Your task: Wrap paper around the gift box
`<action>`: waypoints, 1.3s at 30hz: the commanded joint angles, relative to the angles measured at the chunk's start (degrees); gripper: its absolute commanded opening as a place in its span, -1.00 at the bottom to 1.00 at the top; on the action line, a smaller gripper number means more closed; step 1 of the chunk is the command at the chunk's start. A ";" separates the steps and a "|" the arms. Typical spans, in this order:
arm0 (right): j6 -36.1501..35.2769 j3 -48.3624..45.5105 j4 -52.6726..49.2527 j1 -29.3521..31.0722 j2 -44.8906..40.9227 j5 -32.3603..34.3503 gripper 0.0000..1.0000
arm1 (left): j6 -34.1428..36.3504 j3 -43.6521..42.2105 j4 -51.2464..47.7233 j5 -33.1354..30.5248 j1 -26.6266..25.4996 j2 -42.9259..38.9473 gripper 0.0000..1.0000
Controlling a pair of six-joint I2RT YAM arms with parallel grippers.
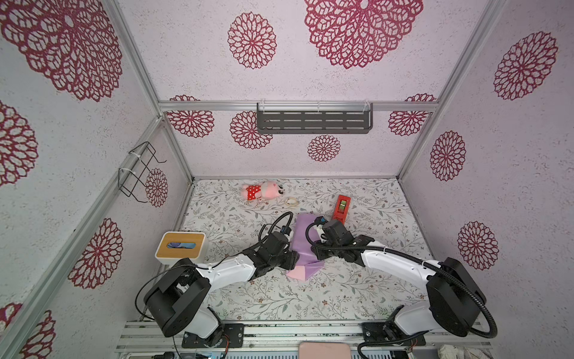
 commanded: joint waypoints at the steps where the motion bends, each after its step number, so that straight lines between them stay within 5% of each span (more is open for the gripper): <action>1: -0.27 -0.49 -1.91 -0.16 -0.85 1.04 -0.46 | 1.59 0.24 -1.77 -0.64 -0.58 -0.17 0.11; 25: 0.02 -0.94 -0.87 -0.16 0.30 0.15 -0.49 | -2.34 3.10 -1.61 -2.13 -1.62 3.39 -0.74; 30: 0.12 -1.11 -0.62 -0.16 0.34 0.02 -0.50 | -3.92 3.74 -2.57 -2.75 -2.08 3.20 -0.73; 35: 0.27 -1.26 -0.43 -0.16 0.47 -0.07 -0.50 | -5.89 3.32 -3.86 -2.09 -2.27 1.74 -0.32; 39: 0.36 -1.19 -0.43 -0.16 0.47 -0.12 -0.51 | -6.97 2.43 -4.53 -1.13 -2.26 0.19 -0.21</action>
